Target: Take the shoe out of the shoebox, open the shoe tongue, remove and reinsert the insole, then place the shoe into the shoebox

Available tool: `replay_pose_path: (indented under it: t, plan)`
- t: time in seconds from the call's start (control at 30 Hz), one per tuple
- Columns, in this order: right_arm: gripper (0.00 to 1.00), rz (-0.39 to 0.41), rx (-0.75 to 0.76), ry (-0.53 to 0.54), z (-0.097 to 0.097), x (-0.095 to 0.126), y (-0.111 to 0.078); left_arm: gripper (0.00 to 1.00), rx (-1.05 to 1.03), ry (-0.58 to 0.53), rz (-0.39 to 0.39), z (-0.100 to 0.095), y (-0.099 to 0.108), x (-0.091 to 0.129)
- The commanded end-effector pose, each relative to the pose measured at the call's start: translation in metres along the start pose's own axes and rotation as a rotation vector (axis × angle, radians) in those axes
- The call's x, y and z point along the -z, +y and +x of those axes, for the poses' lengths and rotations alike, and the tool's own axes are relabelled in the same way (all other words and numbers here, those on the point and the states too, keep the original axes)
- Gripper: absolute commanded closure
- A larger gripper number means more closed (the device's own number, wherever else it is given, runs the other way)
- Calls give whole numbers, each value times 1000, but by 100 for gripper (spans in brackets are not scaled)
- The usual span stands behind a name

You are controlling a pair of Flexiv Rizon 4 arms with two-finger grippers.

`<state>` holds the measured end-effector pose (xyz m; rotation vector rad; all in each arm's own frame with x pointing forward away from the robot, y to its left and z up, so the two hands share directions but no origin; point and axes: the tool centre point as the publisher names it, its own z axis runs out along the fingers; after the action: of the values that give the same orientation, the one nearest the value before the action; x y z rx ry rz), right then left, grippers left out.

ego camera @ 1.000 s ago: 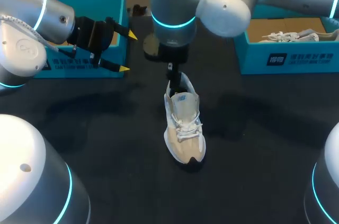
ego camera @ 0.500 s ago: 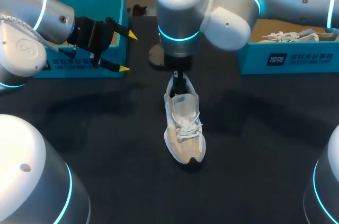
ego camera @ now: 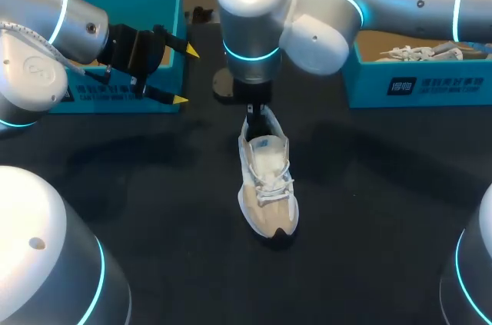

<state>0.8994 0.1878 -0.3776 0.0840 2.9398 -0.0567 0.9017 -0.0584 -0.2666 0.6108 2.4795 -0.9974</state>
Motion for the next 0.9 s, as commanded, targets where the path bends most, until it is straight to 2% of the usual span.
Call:
replay_pose_path:
  t: [0.03,0.13,0.2,0.23,0.27,0.3,0.37,0.5,0.7,0.9]
  plan:
    - [12,24,3,1,-4,-3,2,0,0,0,-2,1,0,1]
    - [11,35,4,6,-5,-5,0,0,0,0,-2,1,0,1]
    - [16,39,-1,8,-7,-5,-2,0,0,0,-2,1,0,1]
    - [25,40,-3,9,-7,-5,-3,0,0,0,-2,1,0,1]
    - [42,39,-5,9,-8,-5,-4,0,0,0,-2,1,0,1]
    - [51,39,-6,10,-9,-5,-4,0,0,0,-2,1,0,1]
    - [59,41,-2,12,-9,-4,-3,0,0,0,-2,1,0,1]
    - [60,53,10,28,-4,-2,-6,0,0,0,-2,1,0,1]
    - [55,55,-13,47,2,-4,-12,0,0,0,-2,1,0,1]
    - [58,45,-27,49,0,-7,-10,0,0,0,-2,1,0,1]
